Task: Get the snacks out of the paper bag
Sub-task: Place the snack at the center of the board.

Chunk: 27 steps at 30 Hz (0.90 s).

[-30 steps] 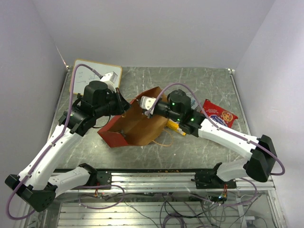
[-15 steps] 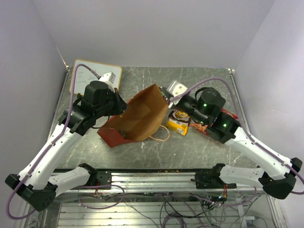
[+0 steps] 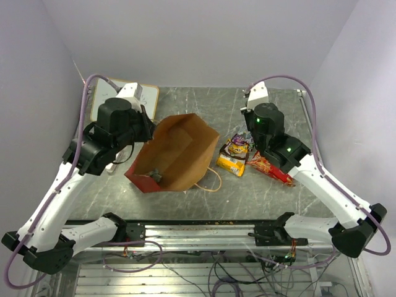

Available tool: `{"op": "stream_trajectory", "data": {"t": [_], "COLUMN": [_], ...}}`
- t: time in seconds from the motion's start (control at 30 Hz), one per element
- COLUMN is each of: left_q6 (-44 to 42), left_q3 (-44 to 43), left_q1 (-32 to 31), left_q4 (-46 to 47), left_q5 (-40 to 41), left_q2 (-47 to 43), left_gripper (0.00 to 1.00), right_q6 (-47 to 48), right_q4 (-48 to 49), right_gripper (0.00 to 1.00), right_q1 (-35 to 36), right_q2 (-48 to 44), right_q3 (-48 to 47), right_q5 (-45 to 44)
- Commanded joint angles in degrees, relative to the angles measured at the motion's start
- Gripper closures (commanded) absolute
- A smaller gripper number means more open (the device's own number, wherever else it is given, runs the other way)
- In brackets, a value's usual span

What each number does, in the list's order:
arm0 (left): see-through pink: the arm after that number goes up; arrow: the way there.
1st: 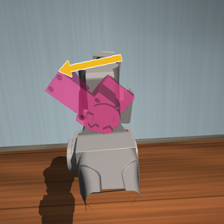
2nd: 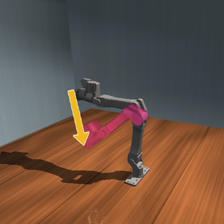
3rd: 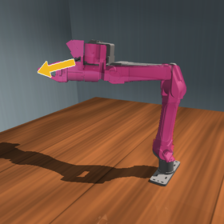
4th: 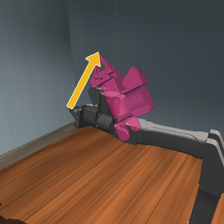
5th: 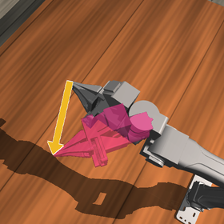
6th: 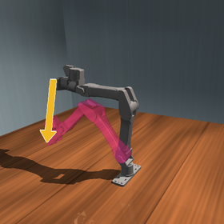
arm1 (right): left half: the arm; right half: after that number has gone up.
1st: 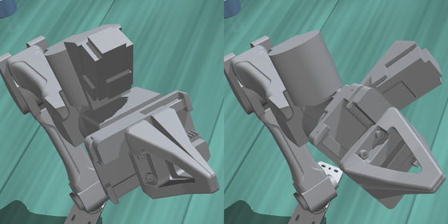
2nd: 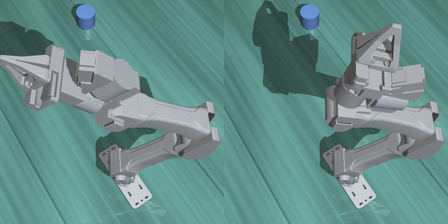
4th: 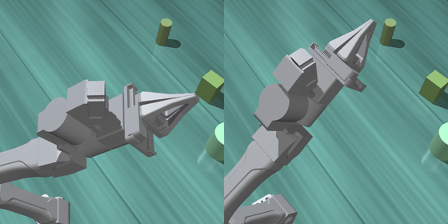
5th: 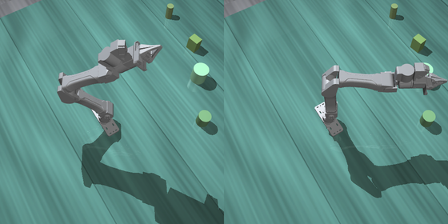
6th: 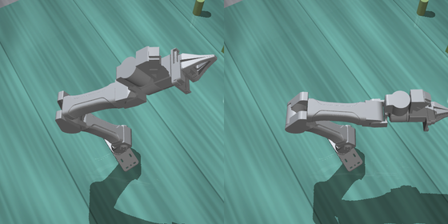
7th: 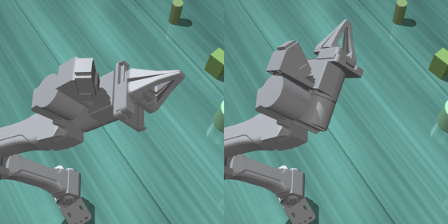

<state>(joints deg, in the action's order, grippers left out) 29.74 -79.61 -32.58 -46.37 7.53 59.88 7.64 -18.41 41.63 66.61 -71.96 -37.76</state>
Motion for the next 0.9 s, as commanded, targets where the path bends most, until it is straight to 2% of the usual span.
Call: {"op": "stream_trajectory", "data": {"t": [0.0, 0.1, 0.23, 0.33, 0.5, 0.63, 0.73, 0.8, 0.87], "left_q6": [-14.0, -24.4, -34.6, -34.2, -25.6, -17.4, -11.9, -11.1, -10.8], "left_q3": [-7.9, -10.5, -4.4, -1.2, 9.6, 18.7, 24.7, 26.1, 25.1], "left_q1": [-0.1, -0.2, -0.2, -0.2, -1.6, -3.3, -3.3, -3.3, -3.3], "left_q4": [0.1, 3.7, 13.7, 15.8, 19.5, 26.4, 28.3, 24.7, 18.8], "left_q5": [6.6, 0.4, -13.4, -25.5, -37.8, -37.8, -37.4, -35.7, -30.7], "left_q2": [1.1, 3.3, 4.2, 6.7, 7.0, -0.9, -7.7, -10.7, -13.0], "left_gripper": [0.93, 0.93, 0.93, 0.93, 0.93, 0.93, 0.93, 0.93, 0.93], "right_q6": [-1.0, 0.2, 1.5, 1.8, -0.2, -1.7, -3.9, -6.0, -8.5], "right_q4": [0.1, 1.6, 7.5, 11.2, 16.0, 17.1, 17.5, 17.3, 17.0], "right_gripper": [1.00, 1.00, 1.00, 1.00, 1.00, 1.00, 1.00, 1.00, 1.00], "right_q1": [-4.1, -6.1, -9.0, -10.1, -11.2, -11.3, -11.1, -11.1, -11.0], "right_q2": [-1.3, -1.0, 2.0, 6.5, 13.6, 15.8, 17.1, 18.1, 19.5], "right_q3": [7.3, 11.3, 17.4, 18.0, 19.9, 20.8, 21.3, 20.5, 19.8], "right_q5": [-6.7, -4.2, -0.3, 0.9, 3.7, 7.6, 11.1, 13.3, 15.2]}}
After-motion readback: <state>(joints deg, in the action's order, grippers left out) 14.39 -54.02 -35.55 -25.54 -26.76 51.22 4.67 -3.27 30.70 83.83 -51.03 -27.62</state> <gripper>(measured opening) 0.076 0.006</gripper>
